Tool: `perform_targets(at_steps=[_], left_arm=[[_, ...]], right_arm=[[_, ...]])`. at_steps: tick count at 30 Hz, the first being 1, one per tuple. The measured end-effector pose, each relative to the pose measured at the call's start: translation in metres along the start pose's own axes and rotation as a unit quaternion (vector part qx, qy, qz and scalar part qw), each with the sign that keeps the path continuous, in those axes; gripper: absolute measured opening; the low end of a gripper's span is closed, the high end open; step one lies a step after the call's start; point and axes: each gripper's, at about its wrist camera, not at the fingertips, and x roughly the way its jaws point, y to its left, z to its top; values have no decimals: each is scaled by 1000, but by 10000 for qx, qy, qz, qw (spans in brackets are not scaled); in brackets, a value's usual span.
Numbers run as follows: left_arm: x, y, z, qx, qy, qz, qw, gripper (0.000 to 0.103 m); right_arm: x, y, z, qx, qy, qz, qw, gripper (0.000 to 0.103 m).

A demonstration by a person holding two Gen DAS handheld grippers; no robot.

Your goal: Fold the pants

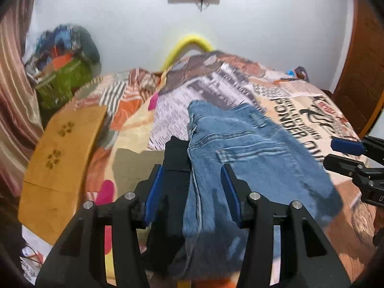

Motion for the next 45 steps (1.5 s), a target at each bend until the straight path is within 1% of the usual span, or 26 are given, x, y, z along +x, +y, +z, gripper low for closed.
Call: perform_targets(at_steps=[3,6,7,11,13,18,19,22,26,27,30,33,35,37,40,44,45], left_arm=[[-40,-10,-4,72,-207,-93,9997,49],[-86,-18,-8,-36,-454,-256,9986,49],[-103,-21,-9,-74,-539,-309,9980,49],[-168,-32,-14,-101,-893,-417,9951,49],[-204,-38,-18,-44,-1156,-382,9925,49],[-290,-54,-32,-2,-1732,-383,9841,49],[-304,-56,-35,-16,-1821,-409,9824,50],[-344,-67,-50,-51,-2083,-447,9770,50],[-392,-86,-77,21,-2492,-286,9680,53],[-401,-89,-83,20,-2562,-284,9662,54],[-422,-97,-102,-85,-2717,-306,9619,63],[-436,-103,-116,-141,-2824,-290,9587,66],[-441,-106,-123,-166,-2855,-265,9579,71],[-444,-107,-130,-215,-2883,-242,9570,81],[-447,-108,-136,-253,-2912,-234,9560,87],[-447,-110,-140,-235,-2970,-157,9545,92],[-447,-109,-141,-256,-2972,-168,9543,94]], right_arm=[[-25,9,-4,-28,-132,98,9999,45],[-66,25,-7,-48,-401,213,9990,45],[-74,27,-8,-50,-470,243,9986,45],[-141,46,-13,-49,-985,336,9946,47],[-174,57,-16,-83,-1264,351,9913,49],[-242,80,-26,-248,-1883,272,9814,49],[-259,86,-30,-262,-2026,258,9786,49],[-289,96,-42,-279,-2265,275,9732,49],[-328,110,-65,-379,-2629,213,9638,49],[-335,113,-71,-369,-2708,236,9616,50],[-351,117,-88,-312,-2886,304,9564,60],[-359,120,-103,-273,-2985,221,9537,62],[-359,118,-108,-211,-3019,213,9529,66],[-362,119,-114,-153,-3079,178,9511,72],[-366,121,-120,-122,-3139,93,9493,84],[-365,123,-122,-75,-3128,13,9498,92],[-364,123,-122,-71,-3135,-16,9496,96]])
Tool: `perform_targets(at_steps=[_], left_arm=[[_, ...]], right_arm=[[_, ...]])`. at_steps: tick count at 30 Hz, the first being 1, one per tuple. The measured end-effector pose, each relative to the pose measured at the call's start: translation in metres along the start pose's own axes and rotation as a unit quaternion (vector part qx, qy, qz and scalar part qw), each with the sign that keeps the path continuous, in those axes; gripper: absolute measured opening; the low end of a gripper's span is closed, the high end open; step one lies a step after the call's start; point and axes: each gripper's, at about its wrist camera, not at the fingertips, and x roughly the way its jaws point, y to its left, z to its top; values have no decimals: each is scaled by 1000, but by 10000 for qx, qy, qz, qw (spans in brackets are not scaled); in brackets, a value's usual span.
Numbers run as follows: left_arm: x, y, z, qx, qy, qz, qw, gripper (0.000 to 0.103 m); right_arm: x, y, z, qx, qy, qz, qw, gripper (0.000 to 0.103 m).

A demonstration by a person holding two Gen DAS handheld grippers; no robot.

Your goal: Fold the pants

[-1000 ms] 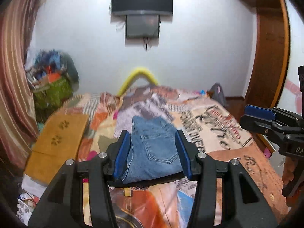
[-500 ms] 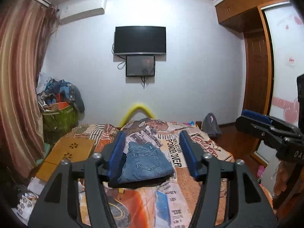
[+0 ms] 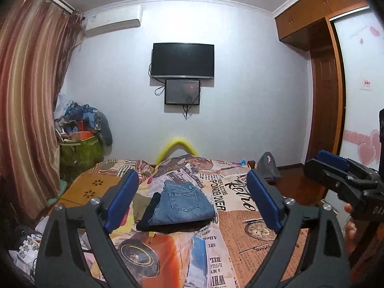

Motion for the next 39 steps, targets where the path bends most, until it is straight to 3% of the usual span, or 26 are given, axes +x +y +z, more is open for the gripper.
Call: perform_targets(at_steps=[3,39], left_arm=[[-1,3,-2,-21,-22,58,10000,97],[10,4,-18,-17,126,94,9999,100]], right_arm=[[-1,1,-4,-37,-51,-124,9999,103],[-10,1,-16,48,-14,-249,9997,103]])
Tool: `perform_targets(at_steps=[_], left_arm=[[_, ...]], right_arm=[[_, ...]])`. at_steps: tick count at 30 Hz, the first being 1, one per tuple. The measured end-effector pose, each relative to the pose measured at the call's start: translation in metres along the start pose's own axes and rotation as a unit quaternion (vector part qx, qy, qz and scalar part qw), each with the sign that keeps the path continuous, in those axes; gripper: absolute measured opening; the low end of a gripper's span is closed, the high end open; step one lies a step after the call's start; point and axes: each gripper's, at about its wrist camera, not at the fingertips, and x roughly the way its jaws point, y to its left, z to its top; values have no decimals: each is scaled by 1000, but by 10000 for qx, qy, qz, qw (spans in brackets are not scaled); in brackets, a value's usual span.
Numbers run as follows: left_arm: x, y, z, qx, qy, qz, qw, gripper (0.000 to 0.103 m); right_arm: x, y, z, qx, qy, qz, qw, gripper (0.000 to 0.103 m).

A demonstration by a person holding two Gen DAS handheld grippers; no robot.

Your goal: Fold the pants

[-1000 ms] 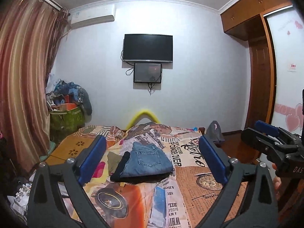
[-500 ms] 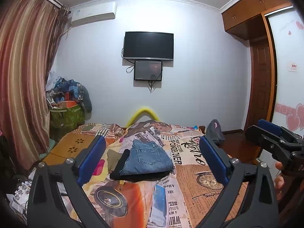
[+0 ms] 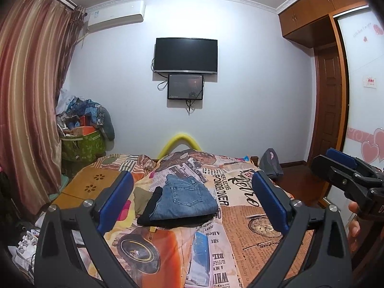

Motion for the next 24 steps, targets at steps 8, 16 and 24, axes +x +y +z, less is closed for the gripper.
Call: perform_targets(at_steps=[8,16,24], left_arm=[[1,1,-3,-28,44,-32,10000,100],[3,0,-4,-12,51,-155,9999,100],[4,-4,-4,72,32,-136,9999,100]], right_arm=[[0,1,2,-2,34,-25,10000,103],[0,0,2,-29,57,-57,10000,103],[0,0,2,-32,70,-71,9999,103]])
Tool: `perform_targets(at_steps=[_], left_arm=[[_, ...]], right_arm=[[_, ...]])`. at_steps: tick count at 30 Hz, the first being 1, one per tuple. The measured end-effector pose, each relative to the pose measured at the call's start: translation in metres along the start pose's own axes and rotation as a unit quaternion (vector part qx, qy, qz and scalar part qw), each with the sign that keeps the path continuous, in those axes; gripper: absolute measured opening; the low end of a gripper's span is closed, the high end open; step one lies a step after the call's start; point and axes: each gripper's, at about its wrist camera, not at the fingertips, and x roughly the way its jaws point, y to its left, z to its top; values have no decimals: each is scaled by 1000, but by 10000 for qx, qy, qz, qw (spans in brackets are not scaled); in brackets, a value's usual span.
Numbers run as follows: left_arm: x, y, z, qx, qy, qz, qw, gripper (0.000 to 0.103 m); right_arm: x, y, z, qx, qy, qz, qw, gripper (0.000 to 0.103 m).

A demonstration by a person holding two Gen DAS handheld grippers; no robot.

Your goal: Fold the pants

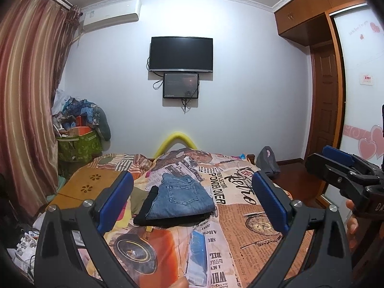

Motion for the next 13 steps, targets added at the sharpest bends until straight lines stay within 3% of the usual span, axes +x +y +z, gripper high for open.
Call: perform_targets(at_steps=[13], left_arm=[[2,1,0,-70,11,-16,10000,100]], right_arm=[[3,-2,-2,13,59,-4,10000,103]])
